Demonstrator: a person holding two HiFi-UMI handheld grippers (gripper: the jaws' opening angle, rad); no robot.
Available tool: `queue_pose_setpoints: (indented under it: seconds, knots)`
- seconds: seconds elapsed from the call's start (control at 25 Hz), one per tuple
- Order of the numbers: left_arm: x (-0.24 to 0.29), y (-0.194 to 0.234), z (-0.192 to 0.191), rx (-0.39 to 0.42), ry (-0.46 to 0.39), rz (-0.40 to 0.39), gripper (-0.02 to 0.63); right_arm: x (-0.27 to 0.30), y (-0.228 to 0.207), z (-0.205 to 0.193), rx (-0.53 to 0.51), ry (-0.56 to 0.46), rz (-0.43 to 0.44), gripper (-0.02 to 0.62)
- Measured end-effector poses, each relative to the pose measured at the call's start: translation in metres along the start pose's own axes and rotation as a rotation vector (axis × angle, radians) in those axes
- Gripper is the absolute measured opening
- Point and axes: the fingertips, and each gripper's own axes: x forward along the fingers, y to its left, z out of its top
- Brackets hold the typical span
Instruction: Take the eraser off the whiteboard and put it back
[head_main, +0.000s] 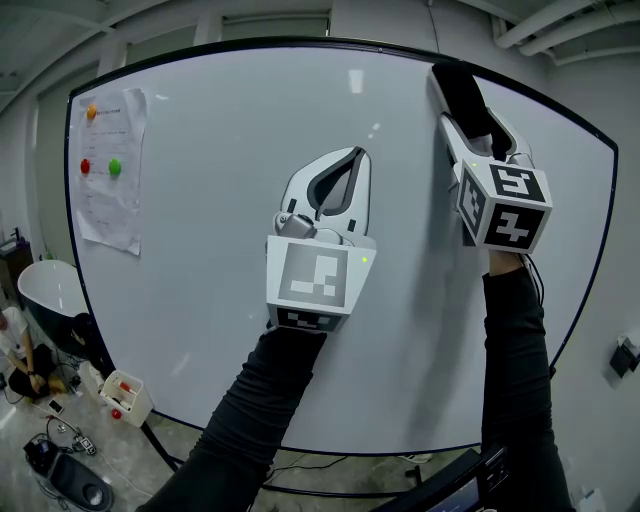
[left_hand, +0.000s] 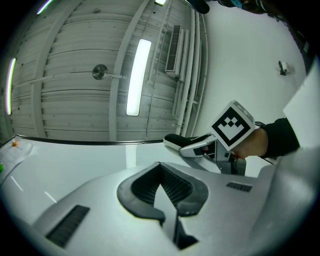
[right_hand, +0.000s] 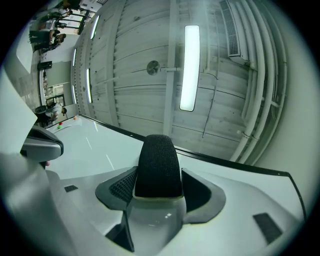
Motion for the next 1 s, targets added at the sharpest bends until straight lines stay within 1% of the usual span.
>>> queue_pose_setpoints:
  seconds: [0.12, 0.2, 0.48, 0.76, 1.0]
  knots:
    - [-0.001, -0.001, -0.002, 0.007, 0.005, -0.007, 0.006, -0.001, 0.000, 0.000, 0.002, 0.001, -0.002, 0.278]
    - [-0.003, 0.000, -0.004, -0.005, 0.007, -0.002, 0.006, -0.001, 0.001, 0.000, 0.000, -0.007, -0.012, 0.278]
    - [-0.010, 0.005, -0.005, -0.008, 0.016, 0.011, 0.006, -0.002, -0.001, 0.001, 0.002, -0.015, -0.024, 0.276]
    - [-0.019, 0.014, -0.007, 0.000, 0.030, 0.023, 0.006, -0.004, 0.002, 0.002, 0.043, -0.014, -0.033, 0.276]
    - [-0.023, 0.017, -0.008, 0.001, 0.032, 0.025, 0.006, -0.011, 0.008, -0.002, 0.050, -0.018, -0.035, 0.276]
